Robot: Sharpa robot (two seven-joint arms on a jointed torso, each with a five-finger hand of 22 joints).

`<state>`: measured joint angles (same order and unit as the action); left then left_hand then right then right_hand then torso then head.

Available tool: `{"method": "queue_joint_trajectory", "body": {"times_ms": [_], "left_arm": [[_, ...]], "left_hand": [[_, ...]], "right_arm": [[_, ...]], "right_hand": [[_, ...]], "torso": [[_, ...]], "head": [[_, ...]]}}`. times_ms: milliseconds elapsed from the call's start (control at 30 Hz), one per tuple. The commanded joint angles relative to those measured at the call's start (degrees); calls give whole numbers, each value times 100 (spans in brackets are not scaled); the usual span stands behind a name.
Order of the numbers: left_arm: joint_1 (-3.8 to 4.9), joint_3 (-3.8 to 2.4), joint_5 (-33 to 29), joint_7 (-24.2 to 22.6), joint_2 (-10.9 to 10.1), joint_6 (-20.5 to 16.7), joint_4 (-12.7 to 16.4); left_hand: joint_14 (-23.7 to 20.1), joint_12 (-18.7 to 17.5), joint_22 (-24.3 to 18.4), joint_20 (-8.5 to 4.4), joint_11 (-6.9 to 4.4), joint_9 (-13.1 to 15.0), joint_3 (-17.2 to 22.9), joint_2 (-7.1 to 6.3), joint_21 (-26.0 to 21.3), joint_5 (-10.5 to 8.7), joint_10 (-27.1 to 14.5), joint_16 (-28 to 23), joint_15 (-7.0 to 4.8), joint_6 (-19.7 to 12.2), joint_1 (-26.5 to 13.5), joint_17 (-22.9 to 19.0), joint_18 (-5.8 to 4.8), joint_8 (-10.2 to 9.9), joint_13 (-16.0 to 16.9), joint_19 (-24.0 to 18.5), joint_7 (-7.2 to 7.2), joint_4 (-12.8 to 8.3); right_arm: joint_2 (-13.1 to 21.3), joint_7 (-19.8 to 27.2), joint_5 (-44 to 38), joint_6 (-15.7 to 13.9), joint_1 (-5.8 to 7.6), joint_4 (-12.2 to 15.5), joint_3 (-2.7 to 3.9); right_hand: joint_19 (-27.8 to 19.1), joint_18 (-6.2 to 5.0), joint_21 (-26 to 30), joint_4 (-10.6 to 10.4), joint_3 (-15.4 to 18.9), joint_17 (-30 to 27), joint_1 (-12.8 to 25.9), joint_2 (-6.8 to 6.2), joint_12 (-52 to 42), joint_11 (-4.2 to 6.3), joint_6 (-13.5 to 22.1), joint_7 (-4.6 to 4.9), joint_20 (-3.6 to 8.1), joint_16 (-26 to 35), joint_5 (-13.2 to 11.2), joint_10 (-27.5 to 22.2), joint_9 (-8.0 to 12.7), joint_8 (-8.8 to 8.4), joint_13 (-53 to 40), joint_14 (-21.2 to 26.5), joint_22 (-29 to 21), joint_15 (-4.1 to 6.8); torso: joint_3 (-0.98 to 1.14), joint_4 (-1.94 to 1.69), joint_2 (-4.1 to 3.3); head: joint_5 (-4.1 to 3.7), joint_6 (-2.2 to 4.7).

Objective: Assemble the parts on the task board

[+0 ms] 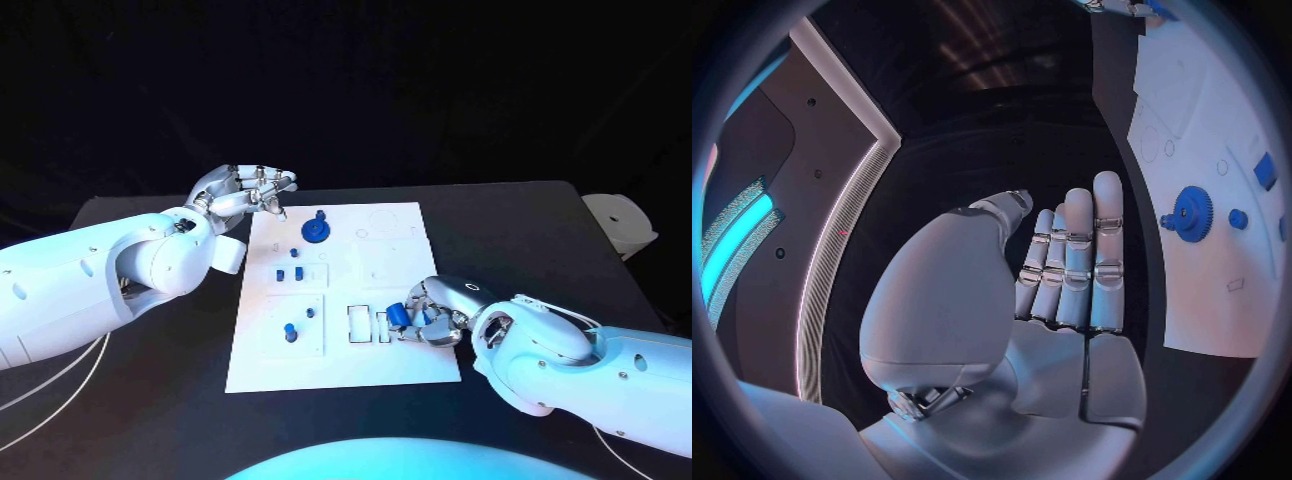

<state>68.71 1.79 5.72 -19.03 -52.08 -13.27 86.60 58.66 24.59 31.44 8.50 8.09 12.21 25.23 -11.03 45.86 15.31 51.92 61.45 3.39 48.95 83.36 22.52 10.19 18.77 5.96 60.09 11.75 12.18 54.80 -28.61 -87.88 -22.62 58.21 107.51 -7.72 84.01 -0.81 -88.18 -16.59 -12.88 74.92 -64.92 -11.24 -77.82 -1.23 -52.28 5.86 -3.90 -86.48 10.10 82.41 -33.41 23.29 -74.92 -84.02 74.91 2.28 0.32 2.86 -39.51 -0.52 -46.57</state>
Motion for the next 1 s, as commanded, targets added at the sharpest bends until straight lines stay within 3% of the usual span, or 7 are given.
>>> {"method": "queue_joint_trajectory", "body": {"times_ms": [33,233,300,467,700,1000], "left_arm": [[3,-3,-65,-3,5,140,20],[3,-3,-66,2,1,147,23],[3,-3,-66,4,-2,150,24],[3,-3,-66,6,-7,152,22],[3,-3,-66,10,-7,152,19],[3,-3,-64,11,6,157,21]], "left_hand": [[-35,22,5,-11,-2,8,5,-2,-7,-17,-44,-31,16,-55,-54,-9,35,37,-2,-39,-4,14],[-35,22,5,-11,-2,8,5,-2,-7,-17,-44,-31,16,-55,-54,-9,35,37,-2,-39,-4,14],[-35,22,5,-11,-2,8,5,-2,-7,-17,-44,-31,16,-55,-54,-9,35,37,-2,-39,-4,14],[-35,22,5,-11,-2,8,5,-2,-7,-17,-44,-31,16,-55,-54,-9,35,37,-2,-39,-4,14],[-35,25,4,-11,-2,8,6,-1,-8,-16,-45,-31,16,-56,-55,-9,35,39,-2,-40,-5,12],[-36,31,3,-11,-4,9,10,0,-9,-15,-48,-30,15,-58,-57,-10,36,43,-2,-41,-7,9]], "right_arm": [[-29,-151,-154,243,-51,-26,-31],[-20,-186,-233,150,-62,-42,-31],[5,-201,-259,8,-64,-17,-30],[120,-207,-116,-355,-51,146,-23],[257,-155,492,-757,108,427,-2],[183,-54,938,-830,205,550,6]], "right_hand": [[525,38,15,7,58,494,-4,6,30,-5,41,-10,37,-24,19,-27,25,-6,-354,-414,1450,32],[527,39,10,26,86,500,-183,100,27,2,20,-18,40,-26,95,-20,14,11,-372,-414,1452,38],[536,44,-13,64,4,521,-378,226,-1,17,-30,-33,47,-35,99,5,6,35,-405,-418,1459,50],[554,54,-59,170,-274,545,-783,398,-45,61,-129,-82,79,-44,-9,50,22,46,-463,-424,1473,87],[578,68,-125,199,-527,567,-902,409,-63,92,-210,-113,106,-53,182,76,50,33,-499,-428,1492,113],[590,75,-156,143,-578,576,-830,390,-67,94,-243,-115,111,-56,228,86,58,31,-509,-430,1501,116]], "torso": [[-4,3,-2],[-4,2,-2],[1,2,-6],[-1,2,-1],[-2,12,-1],[-1,-1,-7]], "head": [[1,10],[9,14],[10,19],[7,12],[-5,30],[-19,28]]}}
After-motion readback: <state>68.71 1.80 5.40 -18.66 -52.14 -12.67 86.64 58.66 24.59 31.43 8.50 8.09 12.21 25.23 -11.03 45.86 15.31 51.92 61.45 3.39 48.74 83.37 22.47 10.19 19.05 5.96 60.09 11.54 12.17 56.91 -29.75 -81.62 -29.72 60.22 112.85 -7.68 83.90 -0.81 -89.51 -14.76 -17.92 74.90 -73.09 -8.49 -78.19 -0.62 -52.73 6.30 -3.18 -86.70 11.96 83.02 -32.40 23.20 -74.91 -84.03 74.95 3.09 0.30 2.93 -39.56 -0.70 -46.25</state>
